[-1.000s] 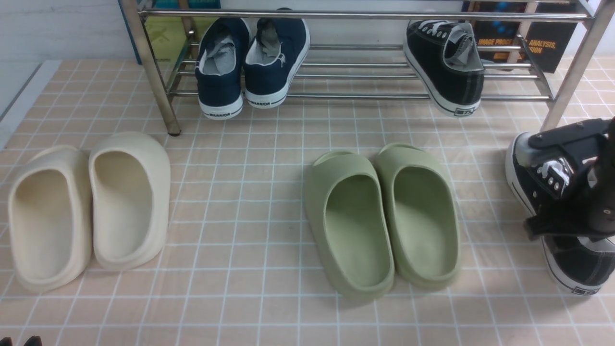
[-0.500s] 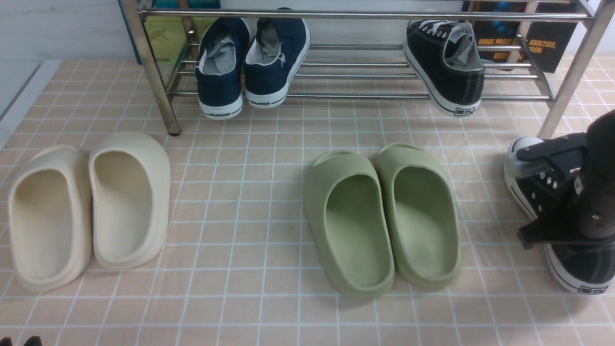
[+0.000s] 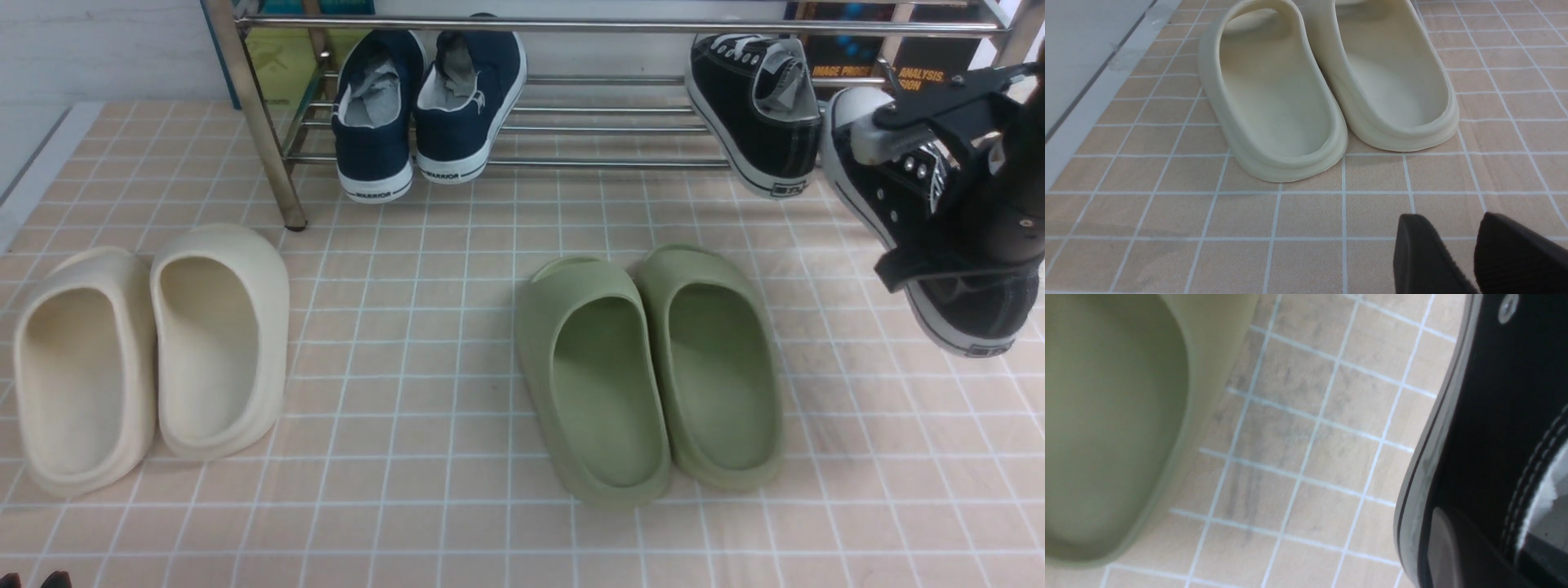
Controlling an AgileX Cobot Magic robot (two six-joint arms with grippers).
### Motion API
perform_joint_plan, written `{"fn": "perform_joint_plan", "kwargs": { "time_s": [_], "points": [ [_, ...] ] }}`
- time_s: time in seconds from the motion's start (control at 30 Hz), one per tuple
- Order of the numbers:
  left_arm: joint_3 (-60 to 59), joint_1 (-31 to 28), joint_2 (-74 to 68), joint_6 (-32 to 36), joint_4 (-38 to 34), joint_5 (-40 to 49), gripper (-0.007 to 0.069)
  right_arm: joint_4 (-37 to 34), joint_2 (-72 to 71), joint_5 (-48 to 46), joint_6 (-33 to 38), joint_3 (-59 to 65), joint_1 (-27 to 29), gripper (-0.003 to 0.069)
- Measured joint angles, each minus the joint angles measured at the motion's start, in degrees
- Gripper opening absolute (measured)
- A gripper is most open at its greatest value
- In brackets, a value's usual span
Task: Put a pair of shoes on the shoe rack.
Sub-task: Use the right arm to put a shoe into the shoe rack
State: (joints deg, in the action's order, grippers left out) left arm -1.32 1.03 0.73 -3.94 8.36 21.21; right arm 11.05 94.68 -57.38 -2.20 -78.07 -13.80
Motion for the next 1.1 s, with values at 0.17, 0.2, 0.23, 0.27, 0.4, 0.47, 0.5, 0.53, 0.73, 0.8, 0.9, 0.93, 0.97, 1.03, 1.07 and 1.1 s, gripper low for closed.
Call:
{"fn": "perform_joint_plan", "kwargs": {
  "time_s": [0.17, 0.2, 0.23, 0.27, 0.4, 0.47, 0.5, 0.53, 0.73, 0.8, 0.9, 0.93, 0.97, 1.03, 1.07, 1.1],
  "points": [
    [0.00, 0.00, 0.00, 0.00, 0.00, 0.00, 0.0237, 3.11, 5.00, -1.03, 0.00, -6.30, 0.00, 0.0002],
    [0.00, 0.00, 0.00, 0.00, 0.00, 0.00, 0.0237, 3.92, 6.33, -1.92, 0.00, -8.45, 0.00, 0.0002],
    [0.00, 0.00, 0.00, 0.00, 0.00, 0.00, 0.0237, 4.34, 7.19, -2.50, 0.00, -9.91, 0.00, 0.0002],
    [0.00, 0.00, 0.00, 0.00, 0.00, 0.00, 0.0237, 4.51, 7.82, -2.78, 0.00, -10.73, 0.00, 0.0002],
    [0.00, 0.00, 0.00, 0.00, 0.00, 0.00, 0.0237, 4.85, 10.56, -3.45, 0.00, -15.75, 0.00, 0.0002],
    [0.00, 0.00, 0.00, 0.00, 0.00, 0.00, 0.0237, 5.42, 12.02, -3.04, 0.00, -17.71, 0.11, 0.0002],
    [0.00, 0.00, 0.00, 0.00, 0.00, 0.00, 0.0237, 5.55, 12.86, -2.40, 0.00, -18.99, 0.27, 0.0002],
    [0.00, 0.00, 0.00, 0.00, 0.00, 0.00, 0.0237, 5.65, 13.54, -1.92, 0.00, -19.76, 0.44, 0.0002],
    [0.00, 0.00, 0.00, 0.00, 0.00, 0.00, 0.0237, 6.05, 18.15, 3.36, 0.00, -24.00, 2.43, 0.0002],
    [0.00, 0.00, 0.00, 0.00, 0.00, 0.00, 0.0237, 6.05, 19.28, 5.29, 0.00, -24.70, 2.92, 0.0002],
    [0.00, 0.00, 0.00, 0.00, 0.00, 0.00, 0.0237, 6.05, 21.31, 10.33, 0.07, -25.19, 3.85, 0.0002],
    [0.00, 0.00, 0.00, 0.00, 0.00, 0.00, 0.0237, 6.20, 21.88, 12.09, 0.18, -25.23, 3.97, 0.0002],
    [0.00, 0.00, 0.00, 0.00, 0.00, 0.00, 0.0237, 6.26, 22.16, 13.19, 0.18, -25.23, 4.02, 0.0002],
    [0.00, 0.00, 0.00, 0.00, 0.00, 0.00, 0.0237, 6.20, 22.66, 14.82, 0.25, -25.23, 4.02, 0.0002],
    [0.00, 0.00, 0.00, 0.00, 0.00, 0.00, 0.0237, 5.99, 22.95, 15.87, 0.73, -25.23, 4.02, 0.0002],
    [0.00, 0.00, 0.00, 0.00, 0.00, 0.00, 0.0237, 5.85, 22.99, 15.95, 1.00, -25.23, 3.94, 0.0002]
  ]
}}
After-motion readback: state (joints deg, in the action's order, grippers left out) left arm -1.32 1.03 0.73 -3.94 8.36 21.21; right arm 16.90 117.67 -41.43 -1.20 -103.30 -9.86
